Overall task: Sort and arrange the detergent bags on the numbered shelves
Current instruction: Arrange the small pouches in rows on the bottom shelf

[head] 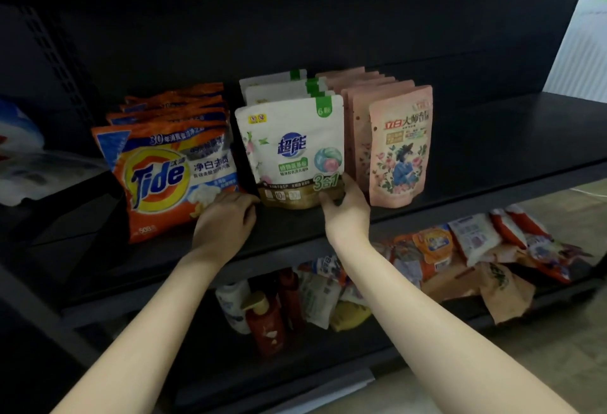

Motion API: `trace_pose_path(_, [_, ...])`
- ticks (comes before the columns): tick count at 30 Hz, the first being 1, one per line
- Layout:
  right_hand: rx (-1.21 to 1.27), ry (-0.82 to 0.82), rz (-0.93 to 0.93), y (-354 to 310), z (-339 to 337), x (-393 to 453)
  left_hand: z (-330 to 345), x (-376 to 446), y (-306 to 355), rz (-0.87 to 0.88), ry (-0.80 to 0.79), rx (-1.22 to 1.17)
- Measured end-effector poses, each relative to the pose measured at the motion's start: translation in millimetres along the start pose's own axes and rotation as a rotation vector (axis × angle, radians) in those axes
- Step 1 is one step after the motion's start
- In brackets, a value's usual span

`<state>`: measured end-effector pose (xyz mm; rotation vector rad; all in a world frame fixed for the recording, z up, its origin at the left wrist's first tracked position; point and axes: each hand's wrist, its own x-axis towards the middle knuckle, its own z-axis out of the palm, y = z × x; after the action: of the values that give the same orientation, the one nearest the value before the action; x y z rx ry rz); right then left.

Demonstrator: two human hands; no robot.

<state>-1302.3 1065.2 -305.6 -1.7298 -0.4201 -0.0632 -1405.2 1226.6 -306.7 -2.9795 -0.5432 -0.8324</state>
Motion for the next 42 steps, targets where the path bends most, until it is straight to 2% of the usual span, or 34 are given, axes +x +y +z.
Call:
trace_pose_path(4, [-0.080,-0.036,0.022,3,7,15,2,1,2,0.038,-0.079,-0.016])
trace_pose_path(10, [-0.101,-0.055,-0.018,2,-1,8,-4,-2,6,0.018,-0.071,-0.020])
trace_pose_path(15, [-0.224,-0.127,-0.261,9,-19,-26,-12,-14,23,-0.093,-0.087,-0.003])
trace_pose_path(19, [-0.456,-0.263,-0.512,21,-44,-41,-9,-30,51,0.124,0.021,0.055])
trace_pose_path(22, [-0.637,-0.311,-0.638,34,-76,-47,-9,-36,76,0.201,-0.099,0.090])
trace_pose_path(24, [-0.730,-0.338,-0.605,38,-104,-50,-12,-36,99,0.257,-0.179,0.101])
trace_pose_path(28, [-0.858,-0.401,-0.414,33,-168,-59,-26,-29,152,0.427,-0.303,0.083])
trace_pose_path(32, [-0.960,-0.401,-0.251,-7,-237,-66,-65,-9,216,0.539,-0.393,0.008])
trace_pose_path(37, [-1.053,-0.330,-0.134,-102,-321,-55,-157,36,295,0.667,-0.355,-0.048])
trace_pose_path(42, [-1.137,-0.303,-0.040,-252,-388,-26,-276,94,342,0.719,-0.208,-0.082])
